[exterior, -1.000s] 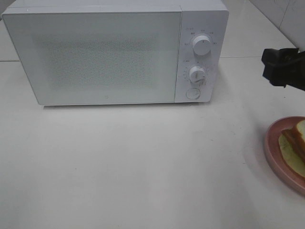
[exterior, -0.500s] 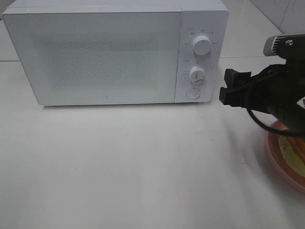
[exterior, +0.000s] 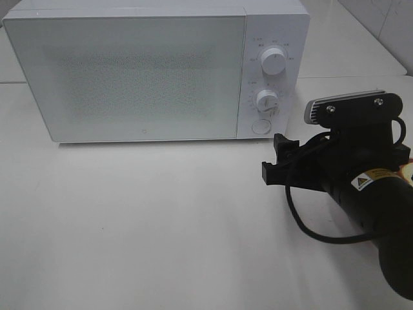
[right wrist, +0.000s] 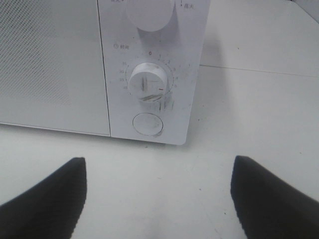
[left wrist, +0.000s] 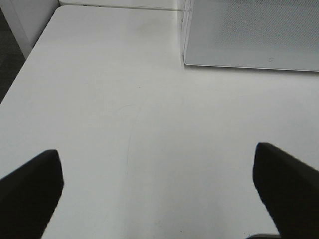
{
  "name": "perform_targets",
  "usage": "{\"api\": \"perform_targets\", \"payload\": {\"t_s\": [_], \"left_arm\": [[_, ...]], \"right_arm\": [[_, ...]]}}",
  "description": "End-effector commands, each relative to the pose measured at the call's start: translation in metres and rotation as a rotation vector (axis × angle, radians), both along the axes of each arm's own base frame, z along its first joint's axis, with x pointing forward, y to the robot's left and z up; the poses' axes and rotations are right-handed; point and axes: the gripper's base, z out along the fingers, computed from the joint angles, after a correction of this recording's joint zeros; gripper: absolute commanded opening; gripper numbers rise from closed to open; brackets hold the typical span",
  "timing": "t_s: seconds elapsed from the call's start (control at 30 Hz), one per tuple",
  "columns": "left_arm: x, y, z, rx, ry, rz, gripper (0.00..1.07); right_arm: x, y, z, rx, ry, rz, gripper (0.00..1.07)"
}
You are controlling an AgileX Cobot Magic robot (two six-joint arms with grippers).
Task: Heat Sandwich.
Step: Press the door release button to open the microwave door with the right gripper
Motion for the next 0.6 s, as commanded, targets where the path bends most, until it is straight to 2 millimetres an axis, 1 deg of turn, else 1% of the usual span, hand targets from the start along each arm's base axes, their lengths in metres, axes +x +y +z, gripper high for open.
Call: {"api": "perform_targets", "payload": {"t_s": [0.03,0.17,0.3,0.33,0.37,0.4,0.47,0.5,0.53,0.57,0.6], "left_arm": [[-0.0019,-0.0002,0.0,-0.004,-0.022,0.005,0.98],[-0.0019,-0.0002,0.0,-0.004,-0.022,0.005,0.98],[-0.0019,-0.0002,0.0,-0.004,-0.022,0.005,0.98],[-0.0019,-0.0002,0.0,-0.004,-0.022,0.005,0.98],[-0.0019,-0.0002,0.0,-0.004,-0.022,0.005,0.98],[-0.0019,-0.0002,0.0,-0.004,-0.022,0.005,0.98],[-0.0019,-0.0002,0.0,-0.004,-0.022,0.005,0.98],[-0.0019,-0.0002,0.0,-0.004,-0.022,0.005,0.98],[-0.0019,-0.0002,0.0,-0.004,-0.022,0.005,0.98],[-0.0019,-0.0002,0.0,-0.004,-0.022,0.005,0.98],[-0.0019,-0.0002,0.0,-0.004,-0.022,0.005,0.98]], "right_arm": [[-0.0033,0.0022,-0.0011,-0.002,-0.006,-0.013,0.76],[-0.0051,0.0042,-0.0018,0.011,0.0,-0.01,0.76],[-0.0051,0.0042,-0.0019,0.122,0.012,-0.046,0.75],[-0.0051,0.0042,-0.0019,0.122,0.012,-0.046,0.75],[-0.0051,0.0042,-0.002,0.167,0.018,-0.06,0.75],[-0.0052,0.0043,-0.002,0.264,0.029,-0.091,0.75],[-0.0052,0.0043,-0.002,0.366,0.04,-0.125,0.74],[-0.0052,0.0043,-0.002,0.366,0.04,-0.125,0.74],[-0.0052,0.0043,-0.002,0.42,0.046,-0.142,0.74],[-0.0052,0.0043,-0.002,0.532,0.057,-0.178,0.73],[-0.0052,0.0043,-0.002,0.602,0.065,-0.201,0.72]]}}
